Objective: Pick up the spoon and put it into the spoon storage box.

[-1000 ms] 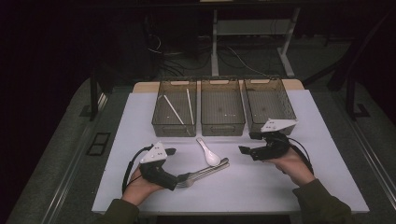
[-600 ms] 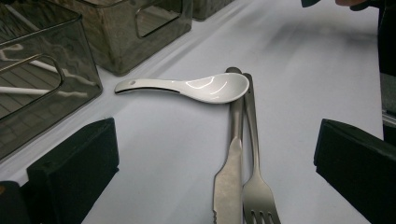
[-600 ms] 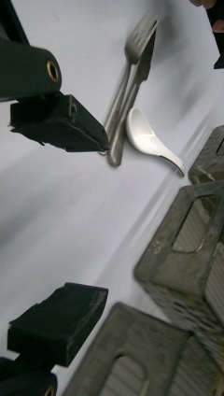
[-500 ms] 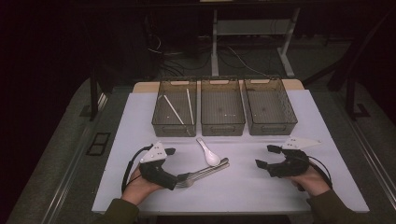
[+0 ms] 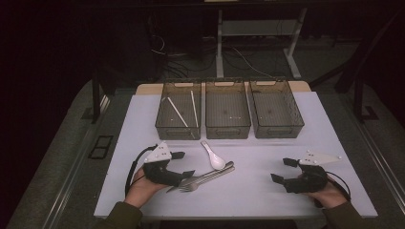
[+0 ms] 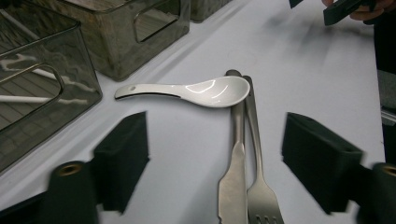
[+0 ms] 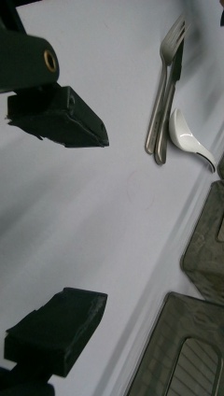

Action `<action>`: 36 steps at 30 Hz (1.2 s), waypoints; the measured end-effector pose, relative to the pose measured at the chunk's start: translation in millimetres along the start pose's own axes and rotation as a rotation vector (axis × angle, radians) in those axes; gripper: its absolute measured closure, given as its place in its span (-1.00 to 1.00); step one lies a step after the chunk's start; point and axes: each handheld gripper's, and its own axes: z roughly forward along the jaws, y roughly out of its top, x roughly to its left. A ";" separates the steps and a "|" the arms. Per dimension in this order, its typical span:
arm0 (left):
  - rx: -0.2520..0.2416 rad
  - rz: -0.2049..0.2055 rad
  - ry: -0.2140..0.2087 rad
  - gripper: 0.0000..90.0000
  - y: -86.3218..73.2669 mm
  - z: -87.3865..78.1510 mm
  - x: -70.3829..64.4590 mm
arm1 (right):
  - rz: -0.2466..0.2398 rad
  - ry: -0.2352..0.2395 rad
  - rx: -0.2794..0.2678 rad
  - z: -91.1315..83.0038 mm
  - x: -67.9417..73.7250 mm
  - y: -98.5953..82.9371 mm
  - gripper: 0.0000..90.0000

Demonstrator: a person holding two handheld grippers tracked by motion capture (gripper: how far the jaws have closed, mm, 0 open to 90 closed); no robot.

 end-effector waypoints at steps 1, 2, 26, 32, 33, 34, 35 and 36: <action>-0.001 -0.003 -0.003 -0.19 0.9 1.2 0.7 | 0.005 -0.001 0.001 -0.5 0.0 -0.5 -0.56; 0.004 0.000 -0.011 -0.08 1.8 1.6 1.9 | 0.006 -0.003 0.001 -0.5 0.0 -0.7 -0.56; 0.090 0.022 0.022 0.98 37.6 59.0 32.2 | -0.006 -0.002 0.024 2.9 3.7 -0.2 -0.56; 0.108 0.036 0.032 0.98 46.0 81.8 39.5 | -0.010 -0.005 0.025 3.4 4.1 -0.2 -0.56; 0.111 0.039 0.037 0.98 46.7 84.8 40.0 | -0.009 -0.006 0.026 3.2 4.1 -0.2 -0.56; 0.113 0.043 0.041 0.98 47.1 88.5 41.0 | -0.009 -0.007 0.027 3.2 4.0 -0.2 -0.56; 0.110 0.038 0.038 0.98 47.0 92.2 42.6 | -0.009 -0.007 0.027 3.1 4.0 -0.2 -0.56; 0.112 0.037 0.046 0.98 47.2 95.5 43.8 | -0.010 -0.008 0.028 3.1 3.9 -0.2 -0.56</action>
